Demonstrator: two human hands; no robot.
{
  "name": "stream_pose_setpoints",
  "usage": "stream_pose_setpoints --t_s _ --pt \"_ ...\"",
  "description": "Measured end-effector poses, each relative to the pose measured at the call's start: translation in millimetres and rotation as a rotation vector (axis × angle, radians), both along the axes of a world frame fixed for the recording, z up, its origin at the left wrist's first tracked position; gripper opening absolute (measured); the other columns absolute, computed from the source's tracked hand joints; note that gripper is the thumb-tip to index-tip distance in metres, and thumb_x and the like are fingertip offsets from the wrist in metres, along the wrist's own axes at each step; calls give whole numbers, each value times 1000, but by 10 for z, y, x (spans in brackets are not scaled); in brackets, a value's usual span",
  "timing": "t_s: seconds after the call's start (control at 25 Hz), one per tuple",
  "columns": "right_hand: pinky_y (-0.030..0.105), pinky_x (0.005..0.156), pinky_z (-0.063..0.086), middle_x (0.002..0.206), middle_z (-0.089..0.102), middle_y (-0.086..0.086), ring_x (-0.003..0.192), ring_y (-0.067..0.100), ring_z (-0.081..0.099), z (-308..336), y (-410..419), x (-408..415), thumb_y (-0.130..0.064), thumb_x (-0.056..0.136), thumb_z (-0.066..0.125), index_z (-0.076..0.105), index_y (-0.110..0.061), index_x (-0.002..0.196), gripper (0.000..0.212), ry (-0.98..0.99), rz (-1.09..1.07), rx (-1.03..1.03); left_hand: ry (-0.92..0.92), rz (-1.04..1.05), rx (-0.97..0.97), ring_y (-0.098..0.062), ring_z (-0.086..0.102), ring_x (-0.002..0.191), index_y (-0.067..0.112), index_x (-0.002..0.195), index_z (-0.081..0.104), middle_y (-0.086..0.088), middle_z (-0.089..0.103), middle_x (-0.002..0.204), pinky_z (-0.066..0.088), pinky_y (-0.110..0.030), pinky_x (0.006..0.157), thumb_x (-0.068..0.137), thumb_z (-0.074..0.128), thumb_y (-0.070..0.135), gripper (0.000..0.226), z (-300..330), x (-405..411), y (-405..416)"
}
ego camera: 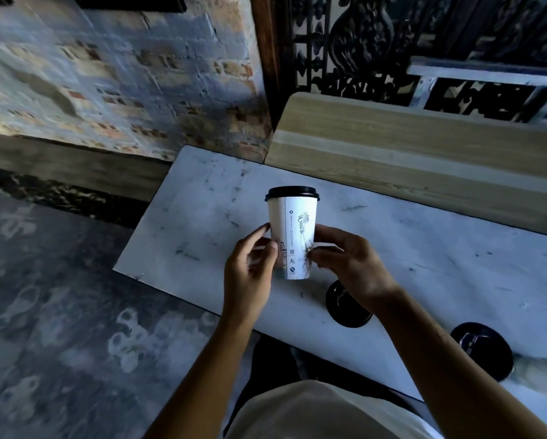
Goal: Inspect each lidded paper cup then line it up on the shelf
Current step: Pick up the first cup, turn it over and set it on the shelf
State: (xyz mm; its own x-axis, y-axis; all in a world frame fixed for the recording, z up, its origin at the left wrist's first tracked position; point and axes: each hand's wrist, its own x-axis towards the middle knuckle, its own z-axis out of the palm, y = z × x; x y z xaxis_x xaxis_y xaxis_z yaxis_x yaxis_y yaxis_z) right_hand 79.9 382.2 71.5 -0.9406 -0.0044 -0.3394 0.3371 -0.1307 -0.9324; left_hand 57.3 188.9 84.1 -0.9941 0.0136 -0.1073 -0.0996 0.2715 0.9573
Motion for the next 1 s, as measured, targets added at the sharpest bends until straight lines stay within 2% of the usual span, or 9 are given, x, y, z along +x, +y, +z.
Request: stream_pose_setpoints --t_s 0.12,0.24,0.32,0.4,0.56,0.64,0.76,0.88,1.0 --pt "20 74 54 117 79 7 90 11 71 -87 -85 -170 4 90 69 72 -22 130 48 -39 -31 48 -55 -49 2 -5 72 97 35 124 63 3 76 107 58 -25 83 97 65 17 33 -143 -238 -83" --pt "27 73 58 110 72 14 87 17 71 -199 -176 -445 5 89 72 68 -32 125 52 -108 -124 72 -154 -134 53 -6 73 99 27 130 64 5 77 110 61 -35 84 89 72 22 42 -257 -562 -197" --pt "31 72 62 106 72 15 87 21 73 -261 -241 -675 10 87 72 63 -27 126 55 -158 -168 109 -195 -234 35 -9 72 107 24 134 61 4 74 119 62 -32 85 83 78 23 54 -331 -837 -237" --pt "37 77 62 105 72 15 90 26 73 -329 -267 -919 13 82 74 63 -22 125 57 -176 -178 220 -197 -273 18 -11 72 108 30 124 63 6 72 119 61 -27 84 74 81 20 55 -387 -1142 -214" --pt "25 81 56 110 75 10 98 19 70 -602 -46 -1831 4 75 84 69 -4 117 45 -116 -151 510 -138 -360 -15 -12 71 103 37 106 60 10 71 110 59 -31 90 66 77 34 45 -649 -2146 78" --pt "29 84 56 118 74 10 104 18 70 -797 126 -2383 -2 75 85 64 -4 126 55 -81 -188 561 -111 -358 12 -18 69 106 25 119 60 -2 70 114 57 -28 93 70 77 21 52 -929 -2726 331" --pt "11 75 50 123 72 6 103 11 68 -1102 292 -3141 -10 80 81 57 -8 133 59 -40 -193 711 -49 -393 19 -18 66 111 -2 138 52 -17 66 125 55 -20 96 83 66 -11 57 -1351 -3482 653" --pt "-5 58 39 131 71 6 112 13 69 -1470 364 -3700 -14 87 76 53 -7 135 54 -18 -193 799 34 -402 -32 -12 65 115 3 141 53 -9 66 131 49 -7 92 88 64 -10 56 -1734 -4059 823" --pt "-7 58 37 127 73 3 107 6 66 -1748 406 -4045 -16 87 73 55 -10 133 50 -7 -216 848 49 -379 -77 -15 66 119 11 142 55 -8 68 132 51 -12 96 90 62 -6 55 -2049 -4406 895"
